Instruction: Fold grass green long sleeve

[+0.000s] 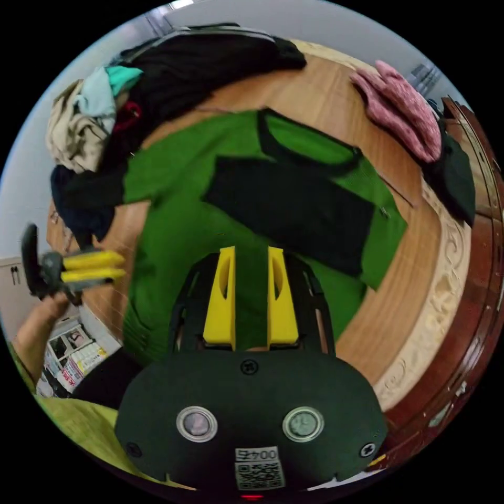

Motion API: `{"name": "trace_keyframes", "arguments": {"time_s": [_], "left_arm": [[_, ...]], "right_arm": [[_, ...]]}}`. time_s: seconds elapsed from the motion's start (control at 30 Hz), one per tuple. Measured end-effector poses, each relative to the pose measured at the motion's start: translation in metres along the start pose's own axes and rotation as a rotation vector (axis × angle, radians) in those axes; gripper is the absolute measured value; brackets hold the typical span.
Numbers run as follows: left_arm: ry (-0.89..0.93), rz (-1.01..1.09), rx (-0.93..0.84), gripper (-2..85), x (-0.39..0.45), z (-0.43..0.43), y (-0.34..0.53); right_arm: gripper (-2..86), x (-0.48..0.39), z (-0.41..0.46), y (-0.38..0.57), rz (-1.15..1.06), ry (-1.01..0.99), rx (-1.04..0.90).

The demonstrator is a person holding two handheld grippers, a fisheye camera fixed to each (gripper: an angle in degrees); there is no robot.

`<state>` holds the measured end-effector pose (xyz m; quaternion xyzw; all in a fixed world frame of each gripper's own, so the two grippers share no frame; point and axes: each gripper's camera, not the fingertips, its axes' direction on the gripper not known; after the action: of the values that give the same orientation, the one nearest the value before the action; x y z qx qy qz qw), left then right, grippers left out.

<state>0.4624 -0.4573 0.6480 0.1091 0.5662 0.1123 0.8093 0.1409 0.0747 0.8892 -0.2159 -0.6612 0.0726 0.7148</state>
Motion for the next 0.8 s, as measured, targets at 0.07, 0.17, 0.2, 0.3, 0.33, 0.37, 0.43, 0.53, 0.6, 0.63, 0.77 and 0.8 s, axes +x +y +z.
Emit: {"name": "trace_keyframes", "arguments": {"time_s": [0.07,0.17,0.2,0.3,0.33,0.37,0.43,0.53,0.6,0.63,0.77,0.8], "left_arm": [[-0.066,0.076,0.017,8.4,0.012,-0.004,-0.027],[-0.157,0.171,0.06,9.4,0.028,-0.008,-0.074],[-0.183,0.197,0.061,9.6,0.032,-0.007,-0.092],[-0.231,0.249,0.026,9.8,0.043,-0.001,-0.127],[-0.26,0.282,0.015,9.9,0.051,0.001,-0.134],[-0.273,0.298,0.011,9.9,0.055,0.002,-0.137],[-0.296,0.335,-0.028,9.9,0.067,0.008,-0.142],[-0.329,0.359,-0.072,10.1,0.077,0.014,-0.143],[-0.342,0.38,-0.089,10.4,0.083,0.015,-0.143],[-0.354,0.399,-0.095,10.5,0.088,0.015,-0.143],[-0.382,0.479,-0.126,10.4,0.107,0.015,-0.144],[-0.401,0.517,-0.137,10.2,0.114,0.015,-0.145]], "right_arm": [[6.9,0.03,0.029,0.021,0.052,0.127,-0.14],[5.6,0.065,0.066,0.048,0.11,0.19,-0.279],[5.3,0.072,0.072,0.052,0.126,0.185,-0.299],[2.7,0.097,0.101,0.067,0.187,0.121,-0.349],[1.1,0.103,0.115,0.07,0.193,0.1,-0.386],[0.5,0.105,0.117,0.07,0.167,0.102,-0.346],[-0.1,0.105,0.12,0.068,0.126,0.125,-0.343],[-0.3,0.109,0.124,0.064,0.114,0.157,-0.355],[-0.1,0.114,0.125,0.064,0.123,0.161,-0.348],[0.1,0.118,0.124,0.065,0.128,0.158,-0.343],[4.1,0.139,0.104,0.069,0.152,0.082,-0.254],[4.4,0.145,0.099,0.069,0.175,0.055,-0.218]]}}
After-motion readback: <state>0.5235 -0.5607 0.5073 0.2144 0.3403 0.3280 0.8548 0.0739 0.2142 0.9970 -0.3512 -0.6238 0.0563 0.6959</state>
